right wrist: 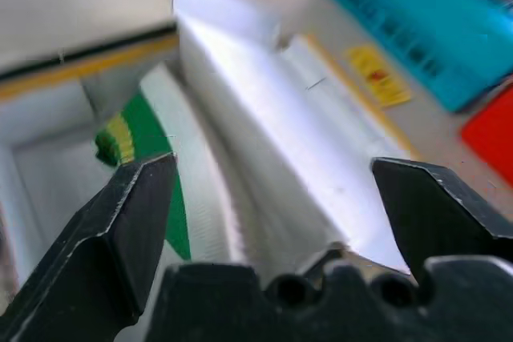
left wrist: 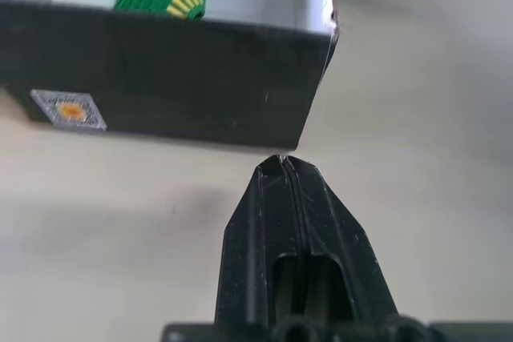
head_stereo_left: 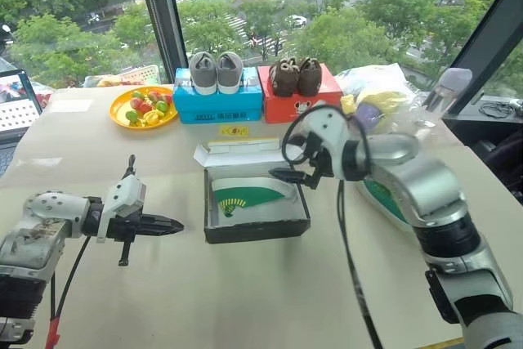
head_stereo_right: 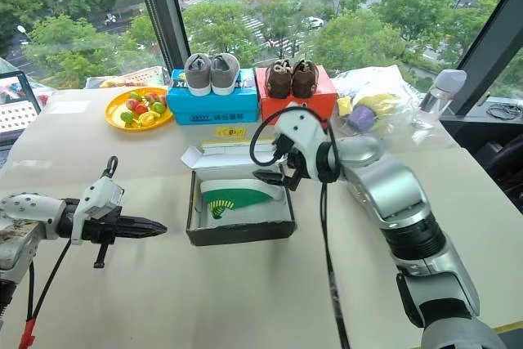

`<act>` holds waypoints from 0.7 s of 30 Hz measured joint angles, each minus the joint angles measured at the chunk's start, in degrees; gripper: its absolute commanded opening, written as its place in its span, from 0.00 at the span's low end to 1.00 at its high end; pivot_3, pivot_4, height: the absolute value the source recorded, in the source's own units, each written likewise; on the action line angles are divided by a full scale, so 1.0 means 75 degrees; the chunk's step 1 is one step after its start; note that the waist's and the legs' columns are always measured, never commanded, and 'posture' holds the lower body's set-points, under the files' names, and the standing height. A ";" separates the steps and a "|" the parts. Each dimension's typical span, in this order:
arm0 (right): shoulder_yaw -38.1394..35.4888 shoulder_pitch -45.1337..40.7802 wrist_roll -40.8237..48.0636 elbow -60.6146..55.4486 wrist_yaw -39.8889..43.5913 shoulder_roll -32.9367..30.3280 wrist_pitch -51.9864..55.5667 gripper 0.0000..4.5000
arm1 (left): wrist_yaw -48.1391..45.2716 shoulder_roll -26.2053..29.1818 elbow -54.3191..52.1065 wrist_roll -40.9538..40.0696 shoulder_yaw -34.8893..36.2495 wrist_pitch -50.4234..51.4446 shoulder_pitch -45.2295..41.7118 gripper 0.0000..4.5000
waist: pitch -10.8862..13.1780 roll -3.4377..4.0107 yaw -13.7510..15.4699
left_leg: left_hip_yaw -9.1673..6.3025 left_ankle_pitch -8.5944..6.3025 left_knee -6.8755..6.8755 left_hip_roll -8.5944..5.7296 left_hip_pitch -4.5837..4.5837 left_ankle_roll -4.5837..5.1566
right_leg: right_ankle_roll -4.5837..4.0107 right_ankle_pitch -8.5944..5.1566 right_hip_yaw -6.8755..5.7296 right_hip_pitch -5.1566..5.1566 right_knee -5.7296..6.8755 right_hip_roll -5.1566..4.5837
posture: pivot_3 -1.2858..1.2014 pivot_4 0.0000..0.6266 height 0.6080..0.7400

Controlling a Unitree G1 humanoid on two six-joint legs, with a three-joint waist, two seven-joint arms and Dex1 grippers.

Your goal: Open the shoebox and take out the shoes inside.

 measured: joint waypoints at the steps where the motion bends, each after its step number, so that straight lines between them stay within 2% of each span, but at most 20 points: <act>1: 0.0099 -0.0002 -0.0093 0.0166 0.0053 -0.0003 -0.0187 0.99 | 0.0006 0.0001 -0.0005 -0.0001 0.0007 0.0000 0.0028 0.00 | 0.0000 0.0000 0.0004 | 0.0000 0.0002 0.0001 -0.0001 -0.0007 -0.0003 | 0.0002 0.0001 0.0001 -0.0003 -0.0002 -0.0002 | 0.52 0.24 0.93; 8: 0.0265 0.0013 -0.0281 0.0702 0.0373 0.0037 -0.0632 0.99 | 0.0126 0.0002 -0.0154 -0.0010 0.0080 0.0001 0.0351 0.00 | 0.0000 0.0000 -0.0019 | -0.0003 0.0022 -0.0002 0.0008 -0.0040 -0.0040 | 0.0015 0.0008 -0.0011 -0.0021 0.0004 0.0004 | 0.52 0.24 0.93; 17: 0.0060 0.0127 0.0555 -0.0055 0.0566 0.0302 0.0308 0.99 | 0.0252 0.0055 -0.0321 -0.0021 0.0276 0.0029 0.0559 0.00 | 0.0000 0.0000 -0.0018 | -0.0005 0.0007 0.0002 0.0010 -0.0024 -0.0013 | 0.0014 0.0007 -0.0010 -0.0022 0.0003 0.0003 | 0.52 0.24 0.93; 21: 0.0300 0.0367 0.0327 0.0146 0.0468 0.0317 0.0129 0.99 | 0.0279 0.0076 -0.0377 -0.0029 0.0304 0.0069 0.0591 0.00 | 0.0000 0.0000 -0.0006 | -0.0003 0.0007 0.0002 0.0008 -0.0011 -0.0013 | 0.0011 0.0007 -0.0006 -0.0018 0.0014 0.0003 | 0.52 0.24 0.93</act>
